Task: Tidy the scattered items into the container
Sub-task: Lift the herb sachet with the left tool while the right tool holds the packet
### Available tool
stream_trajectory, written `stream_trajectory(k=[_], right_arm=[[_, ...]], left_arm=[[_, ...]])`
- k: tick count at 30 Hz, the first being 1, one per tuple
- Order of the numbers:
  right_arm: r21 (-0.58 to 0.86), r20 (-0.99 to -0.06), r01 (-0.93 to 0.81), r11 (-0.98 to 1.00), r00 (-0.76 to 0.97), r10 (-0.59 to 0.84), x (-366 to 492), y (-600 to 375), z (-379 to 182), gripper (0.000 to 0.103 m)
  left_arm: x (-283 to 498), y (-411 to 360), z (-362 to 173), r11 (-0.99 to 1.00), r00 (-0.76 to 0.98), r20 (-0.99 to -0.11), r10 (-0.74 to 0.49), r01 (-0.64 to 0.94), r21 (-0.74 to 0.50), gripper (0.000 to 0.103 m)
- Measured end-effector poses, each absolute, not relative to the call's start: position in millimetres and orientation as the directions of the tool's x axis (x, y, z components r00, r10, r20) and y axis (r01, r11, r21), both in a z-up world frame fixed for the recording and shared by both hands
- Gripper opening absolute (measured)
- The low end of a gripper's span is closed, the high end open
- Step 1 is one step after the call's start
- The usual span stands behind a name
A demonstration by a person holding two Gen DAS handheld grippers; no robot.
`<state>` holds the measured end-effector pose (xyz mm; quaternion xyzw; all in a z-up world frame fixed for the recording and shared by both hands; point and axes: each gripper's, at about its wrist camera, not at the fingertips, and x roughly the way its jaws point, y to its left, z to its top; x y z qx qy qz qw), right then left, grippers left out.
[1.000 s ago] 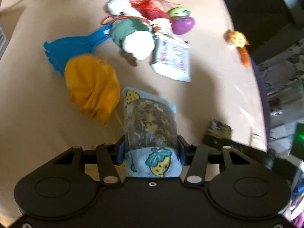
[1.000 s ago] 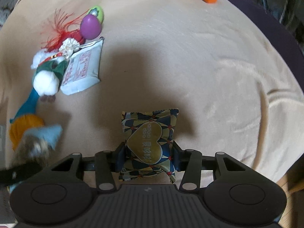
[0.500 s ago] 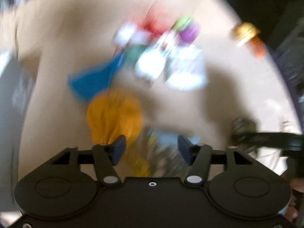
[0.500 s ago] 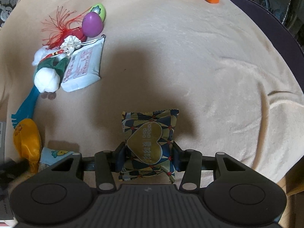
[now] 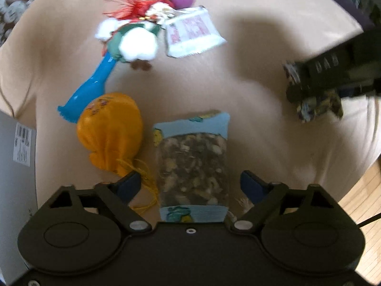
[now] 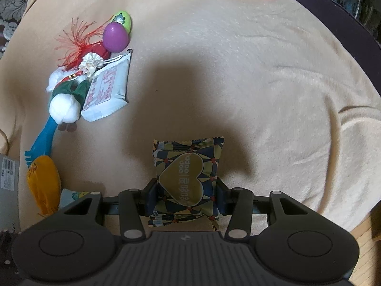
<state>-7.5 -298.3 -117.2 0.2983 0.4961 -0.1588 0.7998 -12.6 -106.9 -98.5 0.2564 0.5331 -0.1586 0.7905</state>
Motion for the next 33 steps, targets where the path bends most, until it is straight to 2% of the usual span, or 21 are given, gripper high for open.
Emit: stream_trajectory(k=[7,13,16,18,20,22,23,26,28,30,33], right_arm=[[0.329,-0.884,0.550,0.767,0.466,0.045,-9,-299,-118,0.049],[0.353,-0.881,0.561,0.749,0.469,0.064,-9,-303,-119,0.048],[0.350,-0.882,0.562,0.749,0.468,0.062,-8,-302,-119,0.048],[0.342,-0.884,0.559,0.755,0.464,0.057,-8,-301,-118,0.048],[0.338,-0.885,0.558,0.758,0.463,0.054,-7,-301,-118,0.048],[0.338,-0.884,0.556,0.759,0.464,0.054,-8,-301,-118,0.048],[0.338,-0.884,0.555,0.760,0.464,0.055,-8,-301,-118,0.049],[0.335,-0.885,0.550,0.765,0.462,0.056,-7,-301,-118,0.049],[0.334,-0.886,0.548,0.767,0.460,0.057,-7,-302,-118,0.049],[0.340,-0.886,0.550,0.763,0.460,0.063,-7,-303,-118,0.049],[0.362,-0.882,0.560,0.745,0.465,0.080,-8,-307,-119,0.049]], left_arm=[[-47,-129,-93,0.705,0.483,-0.875,-0.012,0.625,0.336,0.079],[-45,-133,-79,0.707,0.489,-0.861,-0.138,0.657,0.260,0.083],[-34,-136,-85,0.718,0.460,-0.880,-0.122,0.653,0.242,0.084],[-19,-127,-83,0.767,0.426,-0.893,-0.142,0.618,0.173,0.083],[-4,-108,-64,0.824,0.421,-0.875,-0.239,0.565,0.046,0.084],[12,-79,-45,0.861,0.427,-0.826,-0.369,0.492,-0.130,0.090],[21,-65,-40,0.866,0.426,-0.801,-0.422,0.450,-0.217,0.096],[59,-31,-56,0.829,0.311,-0.771,-0.555,0.279,-0.484,0.097],[79,-17,-81,0.775,0.204,-0.748,-0.632,0.147,-0.614,0.096],[92,-11,-99,0.772,0.163,-0.756,-0.634,0.064,-0.633,0.095],[102,-3,-107,0.855,0.198,-0.838,-0.509,0.001,-0.519,0.091]])
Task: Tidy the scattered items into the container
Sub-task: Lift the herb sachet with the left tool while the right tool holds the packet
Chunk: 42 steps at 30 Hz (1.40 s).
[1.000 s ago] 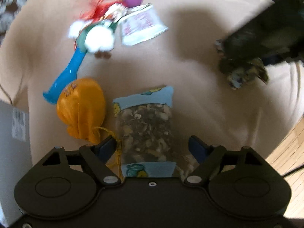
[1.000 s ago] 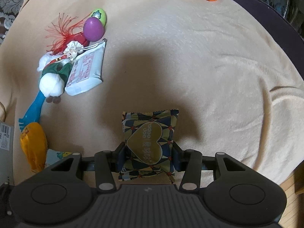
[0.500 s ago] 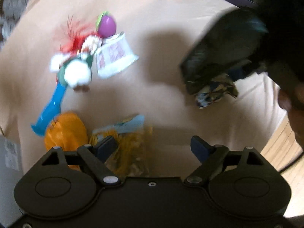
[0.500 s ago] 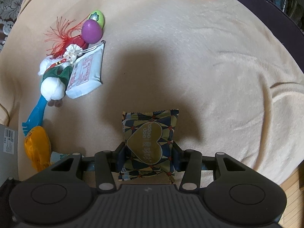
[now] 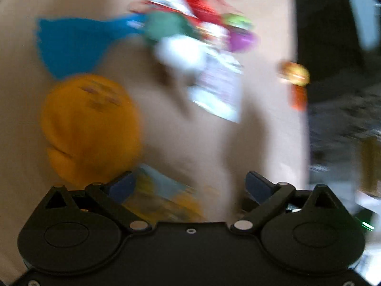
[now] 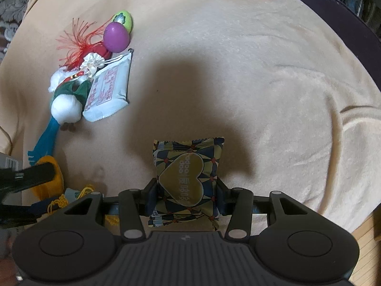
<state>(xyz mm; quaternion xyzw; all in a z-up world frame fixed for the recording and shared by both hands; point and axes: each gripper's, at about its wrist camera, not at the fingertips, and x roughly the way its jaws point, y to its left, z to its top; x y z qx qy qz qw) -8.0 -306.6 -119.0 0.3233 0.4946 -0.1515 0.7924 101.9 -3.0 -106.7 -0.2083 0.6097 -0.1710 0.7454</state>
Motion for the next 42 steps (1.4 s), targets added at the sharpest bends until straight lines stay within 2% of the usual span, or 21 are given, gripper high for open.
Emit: stream_trajectory(k=[4,6,10,11,16,20,25,32,37,42], right_arm=[[0.384,-0.876,0.561,0.734,0.473,0.097,-10,-311,-120,0.049],[0.388,-0.875,0.560,0.732,0.474,0.101,-10,-312,-121,0.049],[0.395,-0.873,0.560,0.728,0.475,0.109,-9,-314,-121,0.049],[0.396,-0.873,0.559,0.729,0.475,0.110,-9,-314,-121,0.049],[0.409,-0.866,0.555,0.724,0.487,0.116,-11,-315,-122,0.049],[0.409,-0.865,0.552,0.727,0.489,0.115,-11,-314,-122,0.049],[0.373,-0.875,0.542,0.753,0.476,0.091,-8,-308,-120,0.049],[0.368,-0.876,0.543,0.755,0.475,0.086,-9,-307,-120,0.049],[0.402,-0.868,0.563,0.722,0.484,0.106,-11,-313,-121,0.049],[0.366,-0.877,0.553,0.749,0.473,0.079,-9,-306,-119,0.049]], left_arm=[[117,13,-113,0.876,0.249,-0.863,-0.439,-0.096,-0.473,0.090],[123,18,-113,0.904,0.292,-0.885,-0.361,-0.125,-0.410,0.089],[130,16,-104,0.981,0.423,-0.906,-0.029,-0.163,-0.107,0.087],[130,14,-101,0.983,0.436,-0.900,-0.001,-0.163,-0.080,0.084],[103,6,-65,0.975,0.524,-0.839,-0.148,-0.065,-0.213,0.084],[76,2,-32,0.961,0.580,-0.773,-0.258,0.076,-0.265,0.094],[59,-10,-35,0.922,0.390,-0.839,-0.380,0.235,-0.308,0.095],[27,-54,-67,0.913,0.218,-0.928,-0.303,0.347,-0.217,0.095],[21,-65,-87,0.917,0.200,-0.953,-0.230,0.372,-0.143,0.095],[18,-80,-111,0.909,0.158,-0.976,-0.151,0.410,-0.074,0.092]])
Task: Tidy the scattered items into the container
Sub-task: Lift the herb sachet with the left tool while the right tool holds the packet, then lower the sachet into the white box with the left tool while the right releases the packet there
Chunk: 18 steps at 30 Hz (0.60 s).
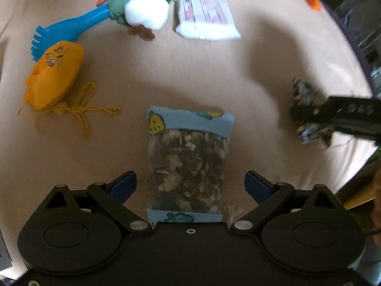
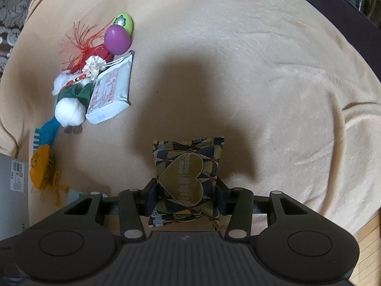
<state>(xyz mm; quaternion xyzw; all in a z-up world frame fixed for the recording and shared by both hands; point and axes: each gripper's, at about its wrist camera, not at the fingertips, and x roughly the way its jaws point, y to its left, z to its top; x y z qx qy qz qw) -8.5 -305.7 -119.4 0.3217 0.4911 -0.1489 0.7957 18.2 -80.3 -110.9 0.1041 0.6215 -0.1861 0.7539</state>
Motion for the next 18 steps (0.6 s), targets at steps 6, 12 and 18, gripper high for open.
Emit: stream_trajectory(k=[6,12,18], right_arm=[[0.285,-0.897,0.534,0.796,0.441,0.025,-3,-294,-117,0.048],[0.212,-0.919,0.527,0.823,0.393,-0.015,3,-286,-114,0.047],[0.192,-0.935,0.560,0.806,0.354,-0.023,-3,-286,-103,0.047]], left_arm=[[14,-88,-112,0.902,0.217,-0.966,-0.143,0.430,-0.037,0.061],[17,-65,-105,0.928,0.232,-0.951,-0.206,0.355,-0.114,0.049],[5,-64,-73,0.916,0.326,-0.915,-0.238,0.390,-0.100,0.048]])
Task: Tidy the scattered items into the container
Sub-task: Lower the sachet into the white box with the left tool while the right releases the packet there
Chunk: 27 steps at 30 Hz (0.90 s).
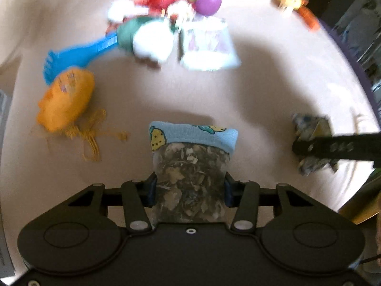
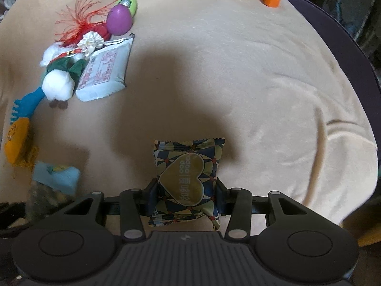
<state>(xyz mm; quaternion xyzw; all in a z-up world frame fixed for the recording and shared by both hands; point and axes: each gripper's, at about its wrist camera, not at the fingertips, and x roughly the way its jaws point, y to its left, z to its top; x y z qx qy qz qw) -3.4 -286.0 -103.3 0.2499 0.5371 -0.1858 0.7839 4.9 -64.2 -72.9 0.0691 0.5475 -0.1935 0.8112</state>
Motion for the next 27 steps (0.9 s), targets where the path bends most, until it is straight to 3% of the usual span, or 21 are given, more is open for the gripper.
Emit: stream_trajectory(k=[5,10,17,21,27], right_arm=[[0.245,-0.929,0.593,0.767,0.371,0.010,-15,-291,-79,0.046],[0.266,-0.909,0.555,0.789,0.416,0.013,-10,-276,-35,0.047],[0.312,-0.841,0.350,0.883,0.534,0.086,38,-198,42,0.047],[0.352,-0.783,0.153,0.924,0.589,0.201,76,-126,87,0.047],[0.384,-0.703,-0.114,0.916,0.607,0.370,129,-17,137,0.047]], left_arm=[[12,-32,-12,0.923,0.391,-0.851,-0.351,0.300,-0.242,0.049],[9,36,56,0.938,0.524,-0.779,-0.346,0.186,-0.292,0.049],[0,165,123,0.966,0.691,-0.702,-0.173,-0.020,-0.257,0.049],[2,223,140,0.969,0.731,-0.682,-0.034,-0.143,-0.201,0.049],[20,285,144,0.943,0.751,-0.658,0.057,-0.257,-0.211,0.049]])
